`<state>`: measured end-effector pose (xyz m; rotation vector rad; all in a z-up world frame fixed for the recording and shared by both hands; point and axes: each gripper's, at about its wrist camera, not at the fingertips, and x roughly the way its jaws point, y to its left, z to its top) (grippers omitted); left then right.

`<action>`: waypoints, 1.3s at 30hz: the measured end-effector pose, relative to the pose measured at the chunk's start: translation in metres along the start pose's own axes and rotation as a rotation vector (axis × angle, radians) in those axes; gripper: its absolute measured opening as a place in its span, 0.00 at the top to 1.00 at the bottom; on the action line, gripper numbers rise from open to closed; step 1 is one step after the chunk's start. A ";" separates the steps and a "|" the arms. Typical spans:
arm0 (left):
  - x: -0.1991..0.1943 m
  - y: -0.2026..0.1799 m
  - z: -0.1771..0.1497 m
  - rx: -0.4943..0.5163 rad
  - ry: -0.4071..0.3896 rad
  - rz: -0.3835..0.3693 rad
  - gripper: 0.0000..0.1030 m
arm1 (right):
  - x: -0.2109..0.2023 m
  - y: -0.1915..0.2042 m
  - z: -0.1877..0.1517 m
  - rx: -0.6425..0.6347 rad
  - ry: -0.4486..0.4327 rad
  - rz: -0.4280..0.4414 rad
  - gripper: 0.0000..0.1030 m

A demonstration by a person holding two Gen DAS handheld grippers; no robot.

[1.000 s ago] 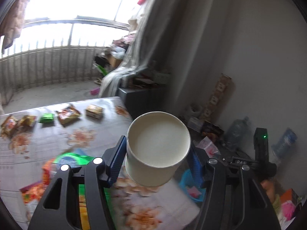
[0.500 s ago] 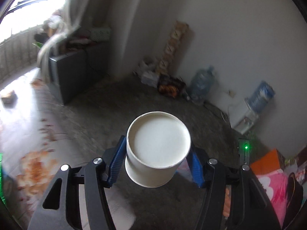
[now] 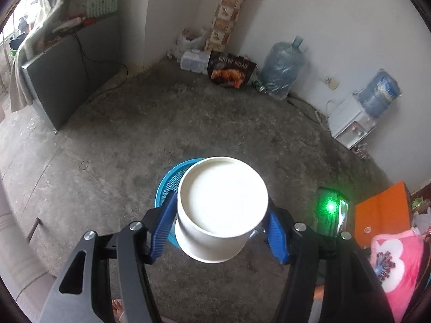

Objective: Collect trash
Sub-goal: 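Open both grippers to drop the paper cup and zip bag into the basket, then move both open grippers back to the table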

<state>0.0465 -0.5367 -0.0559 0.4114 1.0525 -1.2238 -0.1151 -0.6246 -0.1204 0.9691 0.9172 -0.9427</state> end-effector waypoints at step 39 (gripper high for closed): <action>-0.354 0.137 -0.243 -0.460 -0.509 0.236 0.16 | -0.160 0.140 -0.095 -0.439 0.066 0.598 0.27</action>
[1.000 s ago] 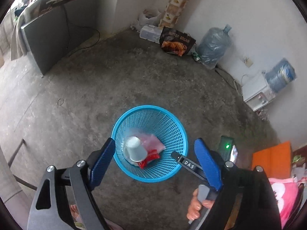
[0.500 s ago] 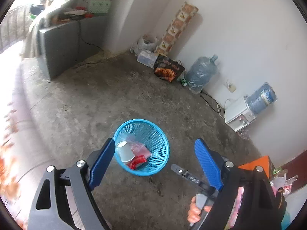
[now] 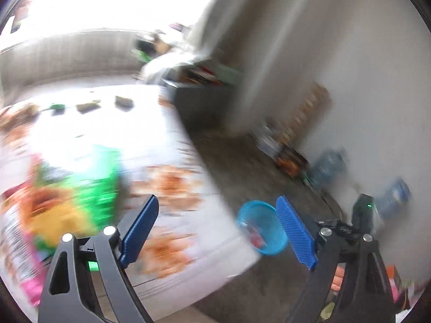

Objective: Collect trash
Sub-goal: 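Move both open grippers back to the table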

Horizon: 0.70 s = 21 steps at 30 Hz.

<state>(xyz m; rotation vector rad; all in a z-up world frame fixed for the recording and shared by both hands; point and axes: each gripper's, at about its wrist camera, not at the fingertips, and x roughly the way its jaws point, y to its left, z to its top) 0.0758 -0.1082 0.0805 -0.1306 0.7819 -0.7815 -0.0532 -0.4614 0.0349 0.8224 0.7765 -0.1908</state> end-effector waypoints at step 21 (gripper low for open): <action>-0.062 0.182 -0.029 -0.338 -0.179 0.237 0.35 | 0.199 0.199 -0.031 -0.027 0.442 0.307 0.34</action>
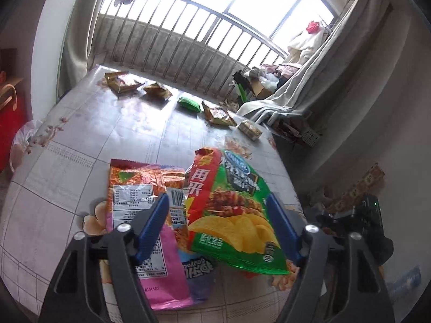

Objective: Collect trash
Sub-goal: 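Move both open grippers back to the table, then grasp the green chip bag with the right gripper and lift it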

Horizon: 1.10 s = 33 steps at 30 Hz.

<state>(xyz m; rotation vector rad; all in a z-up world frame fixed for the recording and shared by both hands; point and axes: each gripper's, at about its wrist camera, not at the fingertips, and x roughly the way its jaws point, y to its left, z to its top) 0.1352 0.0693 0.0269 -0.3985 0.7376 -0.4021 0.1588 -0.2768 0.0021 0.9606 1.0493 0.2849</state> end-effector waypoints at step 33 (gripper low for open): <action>0.028 0.014 0.001 -0.034 0.048 -0.049 0.77 | -0.008 0.031 -0.003 -0.035 0.017 0.417 0.99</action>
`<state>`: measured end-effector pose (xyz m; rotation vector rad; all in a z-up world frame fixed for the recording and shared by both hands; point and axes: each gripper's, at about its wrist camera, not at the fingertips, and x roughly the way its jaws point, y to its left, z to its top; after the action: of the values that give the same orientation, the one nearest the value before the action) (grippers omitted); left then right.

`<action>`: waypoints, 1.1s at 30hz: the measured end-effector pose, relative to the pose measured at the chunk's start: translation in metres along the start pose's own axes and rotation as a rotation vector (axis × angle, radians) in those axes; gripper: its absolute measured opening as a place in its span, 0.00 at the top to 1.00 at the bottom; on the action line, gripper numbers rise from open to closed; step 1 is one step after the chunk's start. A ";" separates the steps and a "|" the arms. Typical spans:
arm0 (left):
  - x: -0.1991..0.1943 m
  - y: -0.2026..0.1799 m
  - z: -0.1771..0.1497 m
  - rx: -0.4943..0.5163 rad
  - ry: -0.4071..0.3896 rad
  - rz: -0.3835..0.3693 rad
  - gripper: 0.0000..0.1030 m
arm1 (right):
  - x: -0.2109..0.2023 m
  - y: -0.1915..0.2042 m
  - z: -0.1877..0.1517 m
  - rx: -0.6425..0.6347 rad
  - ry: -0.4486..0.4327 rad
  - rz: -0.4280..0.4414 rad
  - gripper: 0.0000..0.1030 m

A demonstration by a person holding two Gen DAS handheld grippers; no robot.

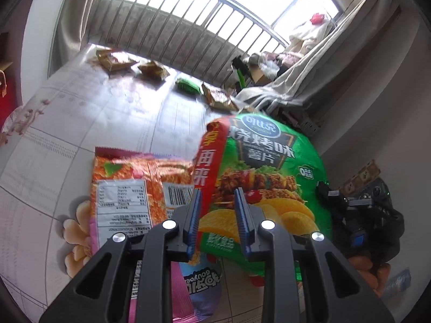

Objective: Collect trash
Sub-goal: 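Grasp the green chip bag with the right gripper and lift it, then grasp the orange-and-pink snack bag with the left gripper while the right gripper holds the green chip bag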

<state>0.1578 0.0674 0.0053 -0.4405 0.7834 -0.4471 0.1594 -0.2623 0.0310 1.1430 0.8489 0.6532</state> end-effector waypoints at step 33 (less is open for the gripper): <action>-0.001 -0.022 -0.034 0.137 0.159 0.085 0.65 | -0.133 -0.028 -0.041 0.019 -0.205 -0.123 0.99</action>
<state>0.1272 0.0427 -0.0040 -0.2451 0.9157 -0.4571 0.0548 -0.3577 0.0291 1.1432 0.7446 0.4190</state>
